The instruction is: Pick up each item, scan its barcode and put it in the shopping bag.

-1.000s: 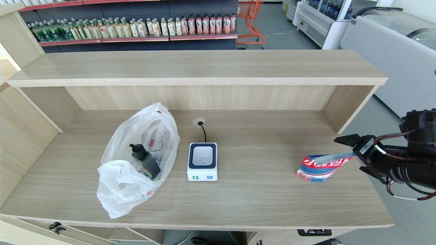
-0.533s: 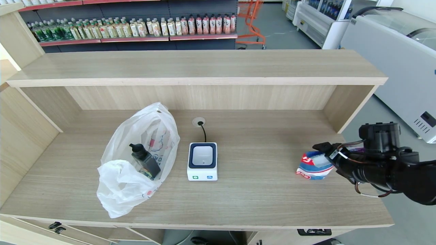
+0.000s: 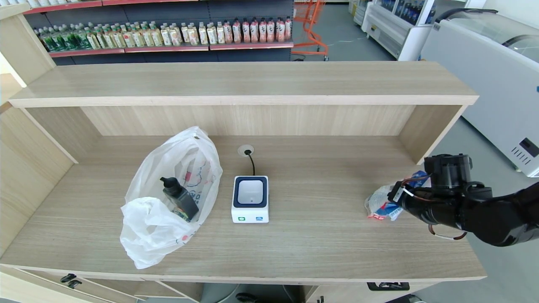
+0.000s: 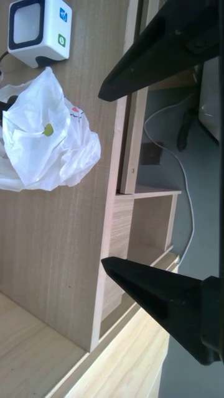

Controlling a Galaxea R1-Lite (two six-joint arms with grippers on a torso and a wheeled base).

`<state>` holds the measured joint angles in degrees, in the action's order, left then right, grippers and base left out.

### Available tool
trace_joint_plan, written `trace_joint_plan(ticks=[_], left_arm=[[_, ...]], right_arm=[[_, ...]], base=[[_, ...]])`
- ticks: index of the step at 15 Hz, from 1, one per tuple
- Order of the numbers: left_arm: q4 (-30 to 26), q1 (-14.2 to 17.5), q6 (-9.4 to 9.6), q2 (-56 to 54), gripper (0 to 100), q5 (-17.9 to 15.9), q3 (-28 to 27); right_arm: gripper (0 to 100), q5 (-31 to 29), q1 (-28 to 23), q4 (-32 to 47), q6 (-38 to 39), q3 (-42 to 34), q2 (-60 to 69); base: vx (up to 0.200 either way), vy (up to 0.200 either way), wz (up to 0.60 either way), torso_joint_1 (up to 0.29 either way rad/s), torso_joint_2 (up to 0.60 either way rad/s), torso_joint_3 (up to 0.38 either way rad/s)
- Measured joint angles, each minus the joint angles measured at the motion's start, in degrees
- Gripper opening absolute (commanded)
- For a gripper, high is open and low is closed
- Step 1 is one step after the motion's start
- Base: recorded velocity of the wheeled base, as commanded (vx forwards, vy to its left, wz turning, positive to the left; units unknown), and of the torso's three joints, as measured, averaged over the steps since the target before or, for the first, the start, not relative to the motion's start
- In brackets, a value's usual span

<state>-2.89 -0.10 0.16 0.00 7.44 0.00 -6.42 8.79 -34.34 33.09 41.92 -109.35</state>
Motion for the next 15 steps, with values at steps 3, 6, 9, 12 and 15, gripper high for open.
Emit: trace_joint_plan(ticks=[3, 6, 9, 12, 15], left_arm=[[-0.01, 0.00, 0.00, 0.00, 100, 0.00, 0.00], [0.00, 0.00, 0.02, 0.00, 100, 0.02, 0.00], [0.00, 0.00, 0.02, 0.00, 100, 0.00, 0.00], [0.00, 0.02, 0.00, 0.00, 100, 0.02, 0.00], [0.00, 0.00, 0.02, 0.00, 100, 0.00, 0.00]], right_arm=[[0, -0.11, 1.01, -0.39, -6.29, -0.72, 0.54], [0, 3.72, 1.18, -2.04, -9.28, -1.55, 3.32], [0, 18.19, 0.50, -1.54, -10.86, -1.77, 9.85], [0, 43.92, -1.62, 1.17, -13.35, -1.94, 17.63], [0, 59.90, -2.62, 2.11, -14.51, -2.21, 22.58]], base=[[0.000, 0.000, 0.00, 0.000, 0.00, 0.000], [0.000, 0.000, 0.00, 0.000, 0.00, 0.000], [0.000, 0.000, 0.00, 0.000, 0.00, 0.000], [0.000, 0.000, 0.00, 0.000, 0.00, 0.000], [0.000, 0.000, 0.00, 0.000, 0.00, 0.000]])
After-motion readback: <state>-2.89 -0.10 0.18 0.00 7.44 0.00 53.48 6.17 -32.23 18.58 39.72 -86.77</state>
